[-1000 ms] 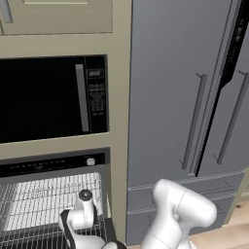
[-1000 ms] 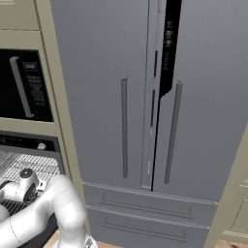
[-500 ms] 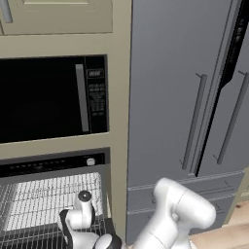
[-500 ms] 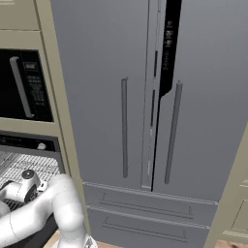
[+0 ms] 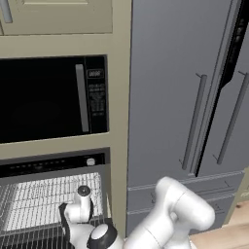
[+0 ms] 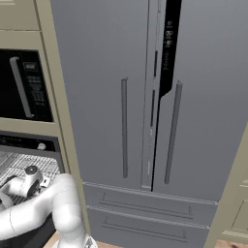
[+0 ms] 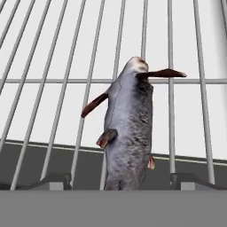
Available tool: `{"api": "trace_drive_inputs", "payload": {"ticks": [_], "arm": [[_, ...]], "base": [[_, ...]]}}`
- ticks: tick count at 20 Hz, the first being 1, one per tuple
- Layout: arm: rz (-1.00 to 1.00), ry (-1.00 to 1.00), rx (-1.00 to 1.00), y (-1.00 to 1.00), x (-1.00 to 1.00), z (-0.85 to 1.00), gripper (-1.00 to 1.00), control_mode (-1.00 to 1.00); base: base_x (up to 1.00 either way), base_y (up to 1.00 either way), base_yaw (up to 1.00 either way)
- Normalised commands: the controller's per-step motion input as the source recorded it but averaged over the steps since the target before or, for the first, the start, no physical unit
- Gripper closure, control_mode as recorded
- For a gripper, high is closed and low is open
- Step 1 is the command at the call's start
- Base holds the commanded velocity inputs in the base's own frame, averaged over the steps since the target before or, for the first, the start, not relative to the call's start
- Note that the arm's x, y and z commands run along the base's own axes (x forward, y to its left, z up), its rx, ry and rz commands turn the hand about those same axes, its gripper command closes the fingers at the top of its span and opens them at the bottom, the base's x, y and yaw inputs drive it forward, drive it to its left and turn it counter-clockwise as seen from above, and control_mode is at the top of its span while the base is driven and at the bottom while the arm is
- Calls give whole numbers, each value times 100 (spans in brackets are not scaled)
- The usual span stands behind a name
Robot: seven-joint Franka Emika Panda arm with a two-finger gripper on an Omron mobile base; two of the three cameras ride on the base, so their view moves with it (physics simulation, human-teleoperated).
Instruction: Take the fish from the oven and place it on the plate on the counter.
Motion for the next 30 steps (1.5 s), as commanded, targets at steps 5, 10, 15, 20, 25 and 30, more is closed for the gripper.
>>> {"api": "trace_drive_inputs", "payload": {"ticks": [5,10,15,20,25,30], "arm": [[0,-4,7,46,-81,-97,100,-100],[0,-22,7,97,-100,-84,100,-100],[-2,-9,2,79,-94,-16,100,-100],[-7,0,0,44,-76,38,100,-100],[-13,0,0,7,-49,93,100,-100],[-11,-29,0,6,-59,100,100,-100]], "base": [[0,0,0],[0,0,0],[0,0,0],[0,0,0],[0,0,0],[0,0,0]]}}
